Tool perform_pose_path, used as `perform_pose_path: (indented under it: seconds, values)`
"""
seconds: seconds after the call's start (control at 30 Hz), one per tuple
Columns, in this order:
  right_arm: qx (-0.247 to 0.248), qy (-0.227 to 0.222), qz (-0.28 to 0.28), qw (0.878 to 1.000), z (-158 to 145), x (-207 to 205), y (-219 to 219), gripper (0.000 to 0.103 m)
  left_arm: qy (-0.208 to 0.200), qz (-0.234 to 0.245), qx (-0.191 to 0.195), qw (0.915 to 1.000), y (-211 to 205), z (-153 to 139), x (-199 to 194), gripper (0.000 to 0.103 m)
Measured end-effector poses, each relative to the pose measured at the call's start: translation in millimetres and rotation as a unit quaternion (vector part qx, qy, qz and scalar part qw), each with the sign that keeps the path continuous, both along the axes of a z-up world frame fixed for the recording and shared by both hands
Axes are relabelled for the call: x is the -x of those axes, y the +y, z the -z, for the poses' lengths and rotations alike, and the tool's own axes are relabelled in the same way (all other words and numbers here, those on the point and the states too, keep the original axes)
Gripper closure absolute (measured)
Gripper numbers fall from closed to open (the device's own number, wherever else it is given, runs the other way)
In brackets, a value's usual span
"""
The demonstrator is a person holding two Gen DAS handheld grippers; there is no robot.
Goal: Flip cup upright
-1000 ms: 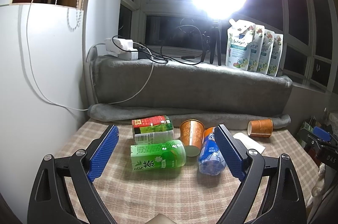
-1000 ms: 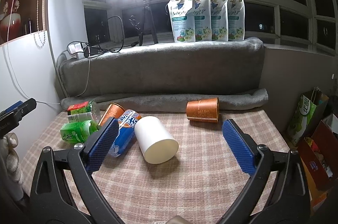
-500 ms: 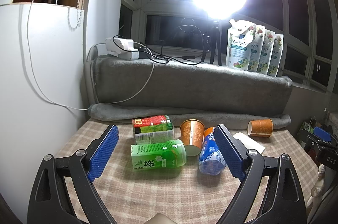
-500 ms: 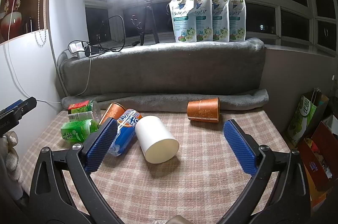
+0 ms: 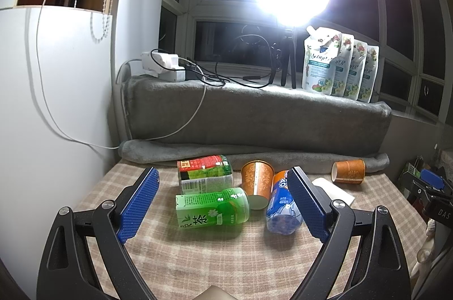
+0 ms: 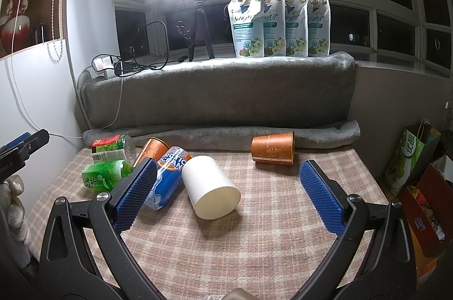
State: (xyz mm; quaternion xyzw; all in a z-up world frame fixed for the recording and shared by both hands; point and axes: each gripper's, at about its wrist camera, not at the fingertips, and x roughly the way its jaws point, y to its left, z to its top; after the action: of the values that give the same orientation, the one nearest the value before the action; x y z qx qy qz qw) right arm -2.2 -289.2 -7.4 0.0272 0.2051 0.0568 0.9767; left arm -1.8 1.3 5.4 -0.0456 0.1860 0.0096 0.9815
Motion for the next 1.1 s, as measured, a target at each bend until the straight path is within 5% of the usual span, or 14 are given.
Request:
perform_pose_path:
  seconds: [0.7, 1.1]
  values:
    - [0.004, 0.007, -0.019, 1.000, -0.9, -9.2, 11.1, 0.000, 0.001, 0.000, 0.000, 1.0000, 0.1, 0.2, 1.6, 0.011]
    - [0.000, 0.057, -0.125, 0.991, 0.6, -55.1, 53.1, 0.000, 0.036, -0.029, 0.000, 0.9989, 33.6, 19.2, 6.7, 0.011]
